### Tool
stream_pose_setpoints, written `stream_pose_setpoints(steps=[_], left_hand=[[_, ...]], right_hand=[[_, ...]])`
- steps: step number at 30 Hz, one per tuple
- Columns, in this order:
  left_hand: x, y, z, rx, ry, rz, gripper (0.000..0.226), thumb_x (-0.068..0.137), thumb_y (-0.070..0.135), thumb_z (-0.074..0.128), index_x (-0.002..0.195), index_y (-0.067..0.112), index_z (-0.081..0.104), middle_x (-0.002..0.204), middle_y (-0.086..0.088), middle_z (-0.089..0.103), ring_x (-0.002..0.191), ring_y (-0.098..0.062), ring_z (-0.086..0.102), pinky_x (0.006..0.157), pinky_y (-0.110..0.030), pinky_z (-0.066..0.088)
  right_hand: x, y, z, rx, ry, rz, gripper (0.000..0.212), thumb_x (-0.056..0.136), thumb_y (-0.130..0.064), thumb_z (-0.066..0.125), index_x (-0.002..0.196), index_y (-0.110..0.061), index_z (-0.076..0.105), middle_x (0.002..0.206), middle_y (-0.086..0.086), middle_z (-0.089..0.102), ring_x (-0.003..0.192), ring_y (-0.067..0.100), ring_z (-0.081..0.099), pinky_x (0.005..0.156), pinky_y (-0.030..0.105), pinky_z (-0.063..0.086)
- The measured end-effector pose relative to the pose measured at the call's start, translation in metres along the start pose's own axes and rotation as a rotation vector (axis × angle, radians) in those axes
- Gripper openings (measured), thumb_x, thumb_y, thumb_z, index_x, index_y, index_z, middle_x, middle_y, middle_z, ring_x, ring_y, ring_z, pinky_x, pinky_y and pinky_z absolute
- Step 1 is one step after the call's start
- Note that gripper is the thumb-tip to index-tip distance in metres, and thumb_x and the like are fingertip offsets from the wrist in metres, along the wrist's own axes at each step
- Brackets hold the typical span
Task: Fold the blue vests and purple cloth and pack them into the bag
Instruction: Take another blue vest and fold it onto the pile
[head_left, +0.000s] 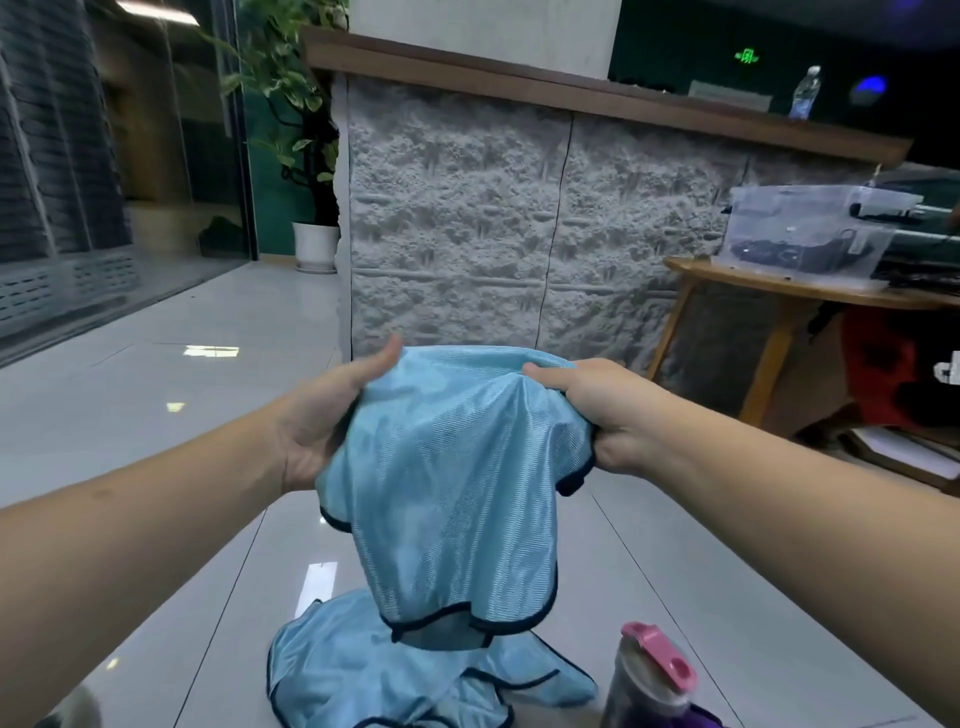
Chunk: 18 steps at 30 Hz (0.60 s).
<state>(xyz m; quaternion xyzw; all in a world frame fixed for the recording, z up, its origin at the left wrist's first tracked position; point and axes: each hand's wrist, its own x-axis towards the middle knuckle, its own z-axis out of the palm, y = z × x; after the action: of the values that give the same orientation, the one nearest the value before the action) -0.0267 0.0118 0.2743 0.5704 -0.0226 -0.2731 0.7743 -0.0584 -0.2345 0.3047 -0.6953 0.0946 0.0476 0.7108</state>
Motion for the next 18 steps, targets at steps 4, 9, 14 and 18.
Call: stream_pose_setpoints(steps=[4,9,14,18], left_hand=[[0.001,-0.011,-0.003,0.157,-0.04,-0.044,0.032,0.073,0.008,0.081,0.104,0.004,0.081,0.106,-0.015,0.077,0.085,-0.027,0.077,0.079,-0.041,0.064],[0.003,-0.009,0.003,0.118,-0.034,-0.015,0.033,0.082,0.024,0.068,0.106,0.007,0.081,0.108,-0.014,0.077,0.088,-0.027,0.075,0.095,-0.043,0.056],[0.001,-0.006,0.005,-0.004,-0.049,0.021,0.035,0.083,0.027,0.067,0.104,0.003,0.08,0.101,-0.015,0.077,0.08,-0.028,0.076,0.082,-0.043,0.062],[-0.001,-0.004,0.011,-0.068,-0.072,0.034,0.037,0.083,0.029,0.067,0.102,0.001,0.08,0.101,-0.015,0.076,0.082,-0.026,0.076,0.084,-0.041,0.061]], right_hand=[[0.006,-0.001,-0.002,-0.01,0.017,0.031,0.033,0.097,-0.018,0.073,0.12,0.005,0.067,0.11,0.02,0.078,0.091,0.033,0.077,0.09,0.053,0.062],[0.006,-0.004,-0.012,-0.076,-0.074,0.149,0.058,0.082,-0.029,0.085,0.128,0.0,0.067,0.106,0.013,0.079,0.08,0.029,0.075,0.07,0.047,0.065],[0.009,-0.009,-0.019,-0.115,-0.15,0.185,0.044,0.083,-0.003,0.078,0.126,0.002,0.07,0.119,0.014,0.076,0.107,0.031,0.075,0.097,0.049,0.058],[0.013,-0.012,-0.019,-0.158,-0.158,0.172,0.049,0.087,-0.001,0.077,0.134,0.001,0.065,0.127,0.019,0.073,0.123,0.039,0.067,0.108,0.062,0.049]])
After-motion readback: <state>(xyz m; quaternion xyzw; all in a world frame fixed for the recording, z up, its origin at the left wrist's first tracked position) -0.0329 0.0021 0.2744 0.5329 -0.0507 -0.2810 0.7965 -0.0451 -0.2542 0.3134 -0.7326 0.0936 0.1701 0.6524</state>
